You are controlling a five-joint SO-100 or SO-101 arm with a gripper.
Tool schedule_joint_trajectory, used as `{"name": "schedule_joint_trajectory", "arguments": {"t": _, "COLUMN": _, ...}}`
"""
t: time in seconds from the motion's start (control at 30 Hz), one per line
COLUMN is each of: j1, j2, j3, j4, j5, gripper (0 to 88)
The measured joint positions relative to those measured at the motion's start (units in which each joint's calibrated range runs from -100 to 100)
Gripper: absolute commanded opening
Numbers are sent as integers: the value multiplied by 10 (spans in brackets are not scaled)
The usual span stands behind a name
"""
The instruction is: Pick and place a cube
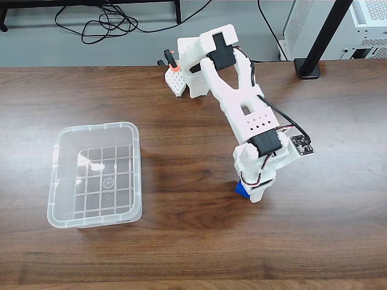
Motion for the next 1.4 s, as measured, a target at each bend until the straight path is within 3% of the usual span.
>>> {"name": "schedule_joint_trajectory", "arguments": {"t": 0.33, "j1": 64, "j2": 1, "j3": -223, "j4": 125, "j5": 0, "gripper": 144}}
{"name": "schedule_joint_trajectory", "arguments": {"t": 0.6, "j1": 191, "j2": 1, "j3": -419, "j4": 190, "j5": 0, "gripper": 144}}
{"name": "schedule_joint_trajectory", "arguments": {"t": 1.07, "j1": 473, "j2": 1, "j3": -439, "j4": 194, "j5": 43, "gripper": 144}}
{"name": "schedule_joint_trajectory", "arguments": {"t": 1.4, "j1": 523, "j2": 106, "j3": -411, "j4": 194, "j5": 49, "gripper": 153}}
